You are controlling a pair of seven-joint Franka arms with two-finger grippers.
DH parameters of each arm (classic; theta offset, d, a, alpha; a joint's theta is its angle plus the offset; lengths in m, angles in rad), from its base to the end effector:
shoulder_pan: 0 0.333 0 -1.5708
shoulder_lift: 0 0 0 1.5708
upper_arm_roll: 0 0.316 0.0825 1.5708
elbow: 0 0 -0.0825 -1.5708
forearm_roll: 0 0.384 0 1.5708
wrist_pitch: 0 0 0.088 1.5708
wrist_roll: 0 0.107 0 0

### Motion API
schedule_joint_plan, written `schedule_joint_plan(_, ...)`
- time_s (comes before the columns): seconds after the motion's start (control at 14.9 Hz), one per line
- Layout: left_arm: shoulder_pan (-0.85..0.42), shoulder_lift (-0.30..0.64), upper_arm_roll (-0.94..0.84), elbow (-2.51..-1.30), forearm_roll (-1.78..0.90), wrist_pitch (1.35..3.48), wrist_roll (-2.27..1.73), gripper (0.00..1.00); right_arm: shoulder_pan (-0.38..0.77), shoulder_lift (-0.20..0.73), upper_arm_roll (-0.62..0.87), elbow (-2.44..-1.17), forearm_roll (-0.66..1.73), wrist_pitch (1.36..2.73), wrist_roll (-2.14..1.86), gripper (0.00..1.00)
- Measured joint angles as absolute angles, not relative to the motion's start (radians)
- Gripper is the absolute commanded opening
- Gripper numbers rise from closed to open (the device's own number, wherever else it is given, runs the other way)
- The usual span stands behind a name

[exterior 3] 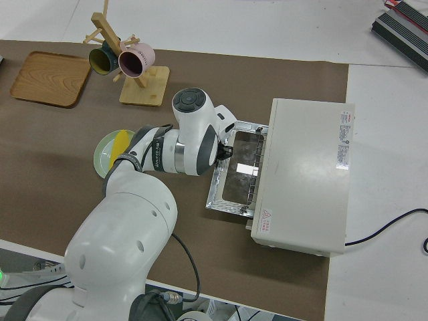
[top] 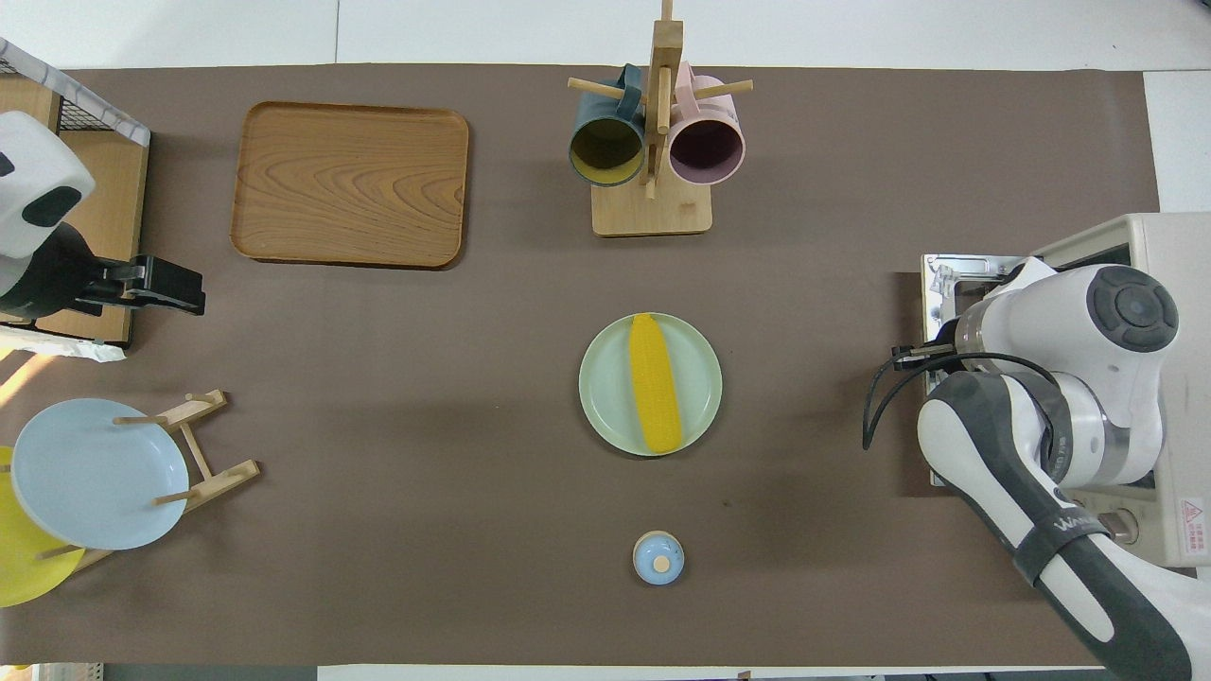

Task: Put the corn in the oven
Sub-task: 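Pull the toaster oven door open with the right gripper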

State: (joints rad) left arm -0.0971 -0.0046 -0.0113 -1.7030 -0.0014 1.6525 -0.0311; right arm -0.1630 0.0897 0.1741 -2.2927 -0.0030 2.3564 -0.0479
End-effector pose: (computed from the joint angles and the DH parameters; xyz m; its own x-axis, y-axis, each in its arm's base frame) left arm 0.5521 -0.0602 0.5714 0.9960 -0.0770 -0.0459 -0.0771 -0.9970 -0.0001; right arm 0.5198 0.0057 0.3100 0.9979 0.0608 -0.0239 0.0604 -0.9981 -0.0146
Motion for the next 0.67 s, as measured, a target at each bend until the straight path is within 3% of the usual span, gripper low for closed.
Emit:
schedule_joint_plan(0.27,-0.098,0.0,-0.007,-1.703,-0.002,1.64,-0.027,1.0,-0.163,0.117,0.174,-2.296,-0.007,2.382,-0.025,0.0)
schedule_joint_plan(0.34,-0.099,-0.002,-0.007,-1.703,-0.002,1.636,-0.026,1.0,-0.162,0.117,0.174,-2.296,-0.01,2.382,-0.017,0.1)
schedule_joint_plan(0.4,-0.099,-0.004,-0.007,-1.703,-0.002,1.633,-0.026,1.0,-0.16,0.117,0.174,-2.296,-0.015,2.382,-0.006,0.36)
schedule_joint_plan(0.54,-0.1,-0.007,-0.007,-1.703,-0.002,1.63,-0.025,1.0,-0.142,0.117,0.171,-2.294,-0.026,2.382,0.017,0.61)
schedule_joint_plan(0.67,-0.1,-0.009,-0.007,-1.703,-0.002,1.63,-0.025,1.0,-0.095,0.115,0.165,-2.288,-0.034,2.382,0.053,0.68)
